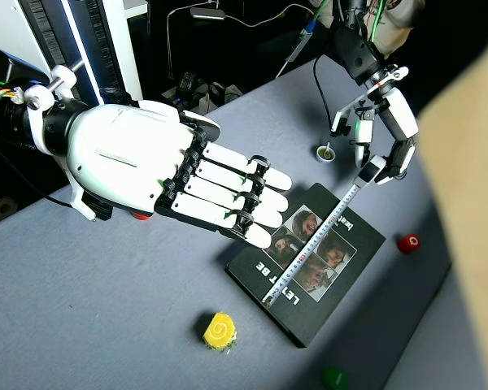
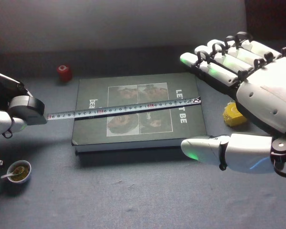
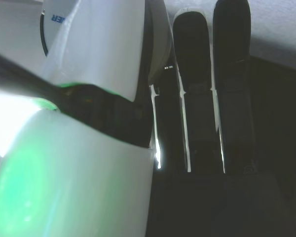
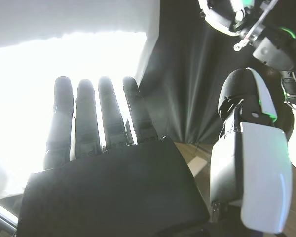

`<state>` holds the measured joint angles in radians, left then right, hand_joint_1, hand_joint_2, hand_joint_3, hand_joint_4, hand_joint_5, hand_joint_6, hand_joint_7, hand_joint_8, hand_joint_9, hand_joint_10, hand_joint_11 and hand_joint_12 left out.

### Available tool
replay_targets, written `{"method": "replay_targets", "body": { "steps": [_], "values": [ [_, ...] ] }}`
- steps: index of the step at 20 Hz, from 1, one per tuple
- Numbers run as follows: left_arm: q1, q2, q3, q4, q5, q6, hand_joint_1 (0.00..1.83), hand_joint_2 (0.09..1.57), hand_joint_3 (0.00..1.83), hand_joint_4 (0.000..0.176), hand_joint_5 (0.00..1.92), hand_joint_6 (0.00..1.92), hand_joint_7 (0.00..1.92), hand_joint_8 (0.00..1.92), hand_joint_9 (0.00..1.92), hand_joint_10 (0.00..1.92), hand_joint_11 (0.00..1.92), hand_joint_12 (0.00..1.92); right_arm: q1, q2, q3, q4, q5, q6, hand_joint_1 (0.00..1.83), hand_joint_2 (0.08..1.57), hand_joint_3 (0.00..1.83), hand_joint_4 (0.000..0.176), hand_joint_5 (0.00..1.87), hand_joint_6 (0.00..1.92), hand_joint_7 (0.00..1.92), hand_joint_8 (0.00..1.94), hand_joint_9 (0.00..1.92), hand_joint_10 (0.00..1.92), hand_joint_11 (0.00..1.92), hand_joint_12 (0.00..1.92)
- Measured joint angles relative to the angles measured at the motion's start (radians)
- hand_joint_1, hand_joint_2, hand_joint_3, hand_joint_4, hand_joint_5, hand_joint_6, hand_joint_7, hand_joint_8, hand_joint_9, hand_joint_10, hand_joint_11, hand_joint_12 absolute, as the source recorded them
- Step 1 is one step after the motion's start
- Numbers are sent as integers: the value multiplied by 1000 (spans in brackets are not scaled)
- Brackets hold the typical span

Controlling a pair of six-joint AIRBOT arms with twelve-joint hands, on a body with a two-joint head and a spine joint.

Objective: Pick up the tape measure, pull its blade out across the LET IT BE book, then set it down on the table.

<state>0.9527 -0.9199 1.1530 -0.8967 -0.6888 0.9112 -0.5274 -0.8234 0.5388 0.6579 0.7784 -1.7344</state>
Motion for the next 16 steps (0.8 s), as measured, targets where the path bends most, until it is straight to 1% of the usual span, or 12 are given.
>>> {"method": "replay_targets", "body": {
  "steps": [5, 8, 11, 13, 16],
  "values": [
    [0, 0, 0, 0, 0, 0, 1385, 1083, 0, 0, 1009, 748, 1111, 804, 924, 1232, 904, 995, 0, 0, 0, 0, 2, 0, 54, 1022, 3, 24, 18, 1, 47, 1, 25, 1, 0, 436],
    [-23, 0, -6, -3, -3, 28, 1384, 1088, 0, 0, 1002, 736, 1105, 834, 909, 1240, 887, 999, 0, 0, 0, 0, 2, 1, 56, 1022, 2, 25, 18, 0, 47, 0, 26, 1, 0, 412],
    [-68, 12, -43, -10, -2, 69, 1384, 1086, 0, 0, 998, 751, 1091, 825, 939, 1230, 921, 1018, 0, -1, 0, -1, 2, 3, 58, 1021, 1, 25, 24, 2, 48, 0, 27, 1, 0, 429],
    [-83, 16, -60, -12, 0, 81, 1384, 1085, 0, 0, 998, 748, 1087, 824, 950, 1223, 940, 1023, -1, -1, 0, 0, 2, 3, 58, 1021, 1, 25, 31, 3, 48, 0, 30, 1, 0, 446],
    [-118, 46, -95, -38, 5, 114, 1385, 1083, 0, 0, 996, 759, 1093, 814, 953, 1213, 923, 1011, -1, -2, 0, -2, 2, 3, 58, 1021, 1, 25, 31, 3, 49, 0, 31, 2, 0, 448]
  ]
}}
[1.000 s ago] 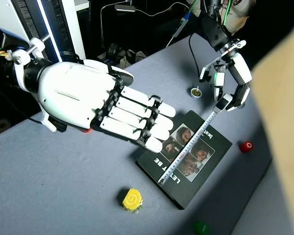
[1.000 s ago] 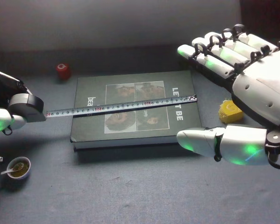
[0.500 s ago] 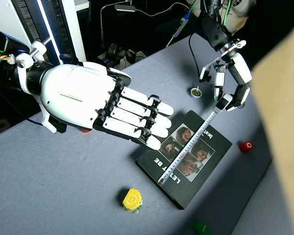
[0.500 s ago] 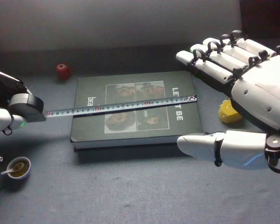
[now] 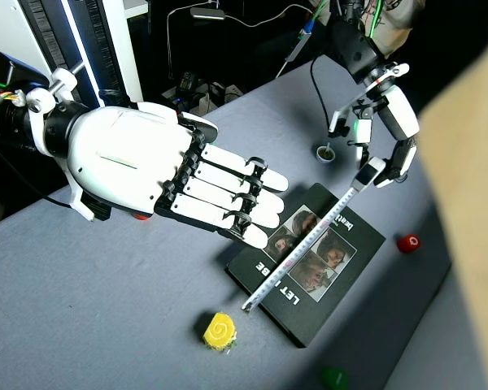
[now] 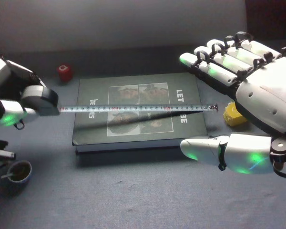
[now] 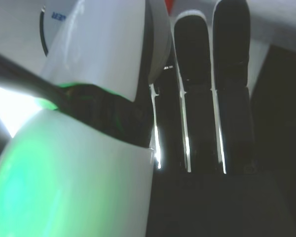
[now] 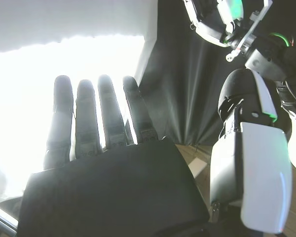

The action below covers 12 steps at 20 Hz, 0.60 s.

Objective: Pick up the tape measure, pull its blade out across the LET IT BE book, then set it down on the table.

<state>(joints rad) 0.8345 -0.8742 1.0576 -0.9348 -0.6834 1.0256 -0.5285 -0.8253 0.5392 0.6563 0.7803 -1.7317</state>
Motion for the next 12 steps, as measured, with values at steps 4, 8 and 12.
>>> {"method": "replay_targets", "body": {
  "steps": [4, 8, 12],
  "values": [
    [-32, 82, -64, -41, -24, 44, 1385, 1080, 0, 0, 1016, 737, 1094, 805, 956, 1209, 919, 1004, 0, 0, 0, -2, 0, 0, 60, 1030, 3, 26, 20, 0, 48, 0, 21, 0, 0, 385],
    [-32, 151, -154, -101, -43, 63, 1385, 1081, 0, 0, 1028, 726, 1109, 791, 927, 1232, 878, 1030, 0, 0, 0, -14, 10, 0, 69, 1026, 1, 26, 22, 1, 50, 1, 23, 1, 0, 399],
    [-20, 206, -254, -98, -49, 63, 1386, 1078, 0, 0, 1035, 712, 1094, 801, 955, 1210, 927, 1011, 0, 0, 0, -21, 26, 0, 79, 1025, 0, 27, 19, 0, 35, 2, 16, 1, 0, 363]
  ]
}}
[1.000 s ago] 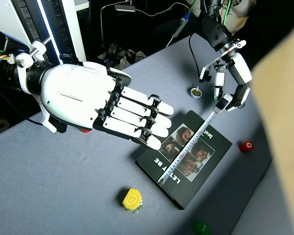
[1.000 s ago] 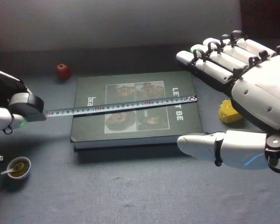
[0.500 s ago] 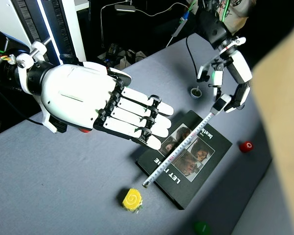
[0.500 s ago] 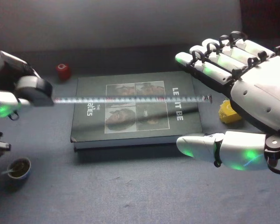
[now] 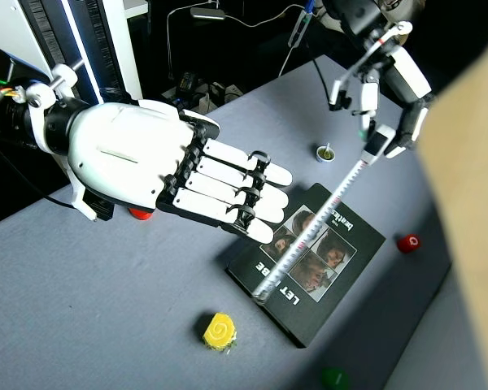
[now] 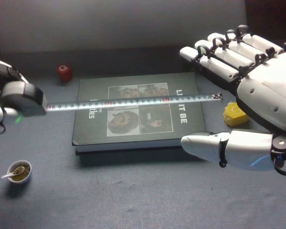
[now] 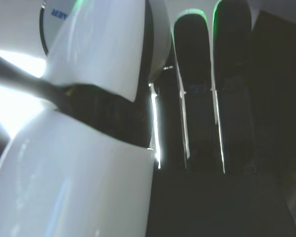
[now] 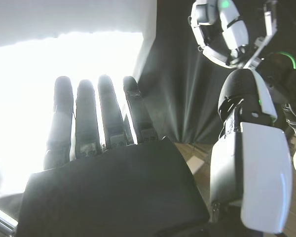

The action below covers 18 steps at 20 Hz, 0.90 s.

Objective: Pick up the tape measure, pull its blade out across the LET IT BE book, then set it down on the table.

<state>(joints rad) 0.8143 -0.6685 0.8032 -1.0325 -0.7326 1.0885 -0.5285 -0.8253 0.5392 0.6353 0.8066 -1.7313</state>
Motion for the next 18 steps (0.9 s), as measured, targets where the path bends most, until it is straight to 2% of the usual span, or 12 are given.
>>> {"method": "replay_targets", "body": {
  "steps": [3, 4, 7, 11, 18],
  "values": [
    [30, 36, -72, 0, 3, 4, 1386, 1076, 0, 0, 1037, 707, 1095, 806, 957, 1199, 913, 987, 0, 0, 0, -2, 2, 0, 91, 1021, 0, 26, 16, 1, 33, 1, 17, 2, 0, 410],
    [64, 45, -111, 2, 4, 1, 1386, 1076, 0, 0, 1038, 707, 1096, 805, 958, 1199, 910, 984, -3, 0, 0, -5, 3, 0, 97, 1019, 0, 26, 16, 1, 34, 1, 20, 3, 0, 412],
    [111, 45, -140, 25, 6, -21, 1386, 1077, 0, 0, 1034, 708, 1098, 801, 958, 1200, 908, 985, -13, 0, 0, -8, 2, 1, 101, 1017, 0, 26, 17, 1, 39, 3, 23, 4, 0, 414],
    [177, -4, -143, 28, -51, -73, 1386, 1079, 0, 0, 1007, 759, 1106, 784, 959, 1198, 898, 1000, -14, 0, 0, -22, 3, 1, 79, 1025, 1, 25, 15, 0, 39, 1, 22, 2, 0, 398],
    [201, -77, -92, 4, -88, -88, 1386, 1080, 0, 0, 1014, 731, 1099, 799, 954, 1211, 906, 1002, -18, 0, 0, -24, 1, 0, 75, 1032, 1, 25, 28, 3, 58, 5, 42, 5, 0, 447]
  ]
}}
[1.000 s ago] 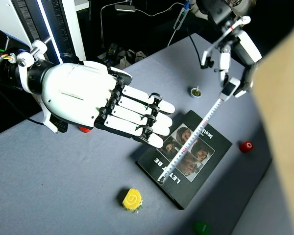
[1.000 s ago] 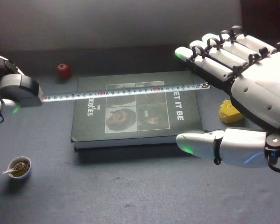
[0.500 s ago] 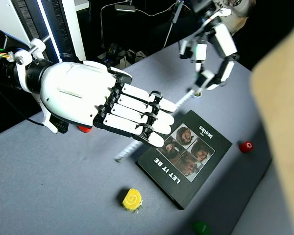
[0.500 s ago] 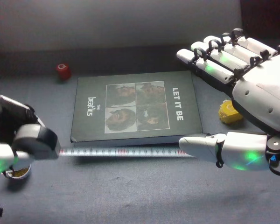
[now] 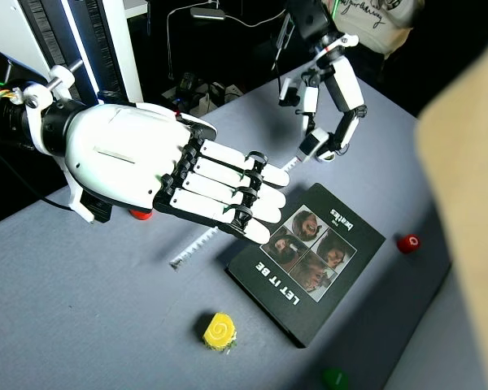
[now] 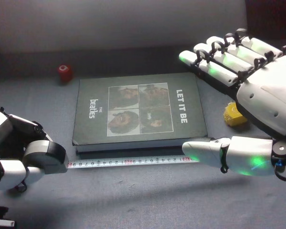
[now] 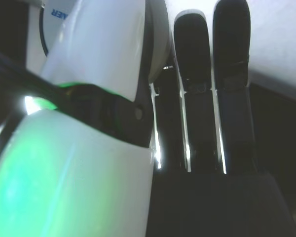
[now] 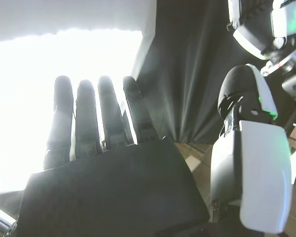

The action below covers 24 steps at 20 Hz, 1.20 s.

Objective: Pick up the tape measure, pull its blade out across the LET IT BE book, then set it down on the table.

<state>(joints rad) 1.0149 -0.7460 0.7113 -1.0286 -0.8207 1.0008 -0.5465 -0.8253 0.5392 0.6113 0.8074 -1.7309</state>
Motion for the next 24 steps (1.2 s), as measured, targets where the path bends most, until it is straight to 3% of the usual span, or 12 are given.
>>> {"method": "replay_targets", "body": {
  "steps": [8, 24],
  "values": [
    [25, -44, 50, -33, -33, 32, 1385, 1083, 0, 0, 1017, 720, 1089, 825, 946, 1221, 920, 984, 0, 0, 0, 1, 3, 0, 66, 1036, 3, 24, 24, 0, 61, 2, 46, 3, 0, 420],
    [63, -44, 2, -6, -69, 16, 1384, 1084, 0, 0, 1001, 759, 1097, 807, 940, 1225, 904, 1002, 0, 0, 1, 1, 2, 0, 80, 1036, 0, 26, 29, 0, 66, 0, 37, 1, 0, 370]
  ]
}}
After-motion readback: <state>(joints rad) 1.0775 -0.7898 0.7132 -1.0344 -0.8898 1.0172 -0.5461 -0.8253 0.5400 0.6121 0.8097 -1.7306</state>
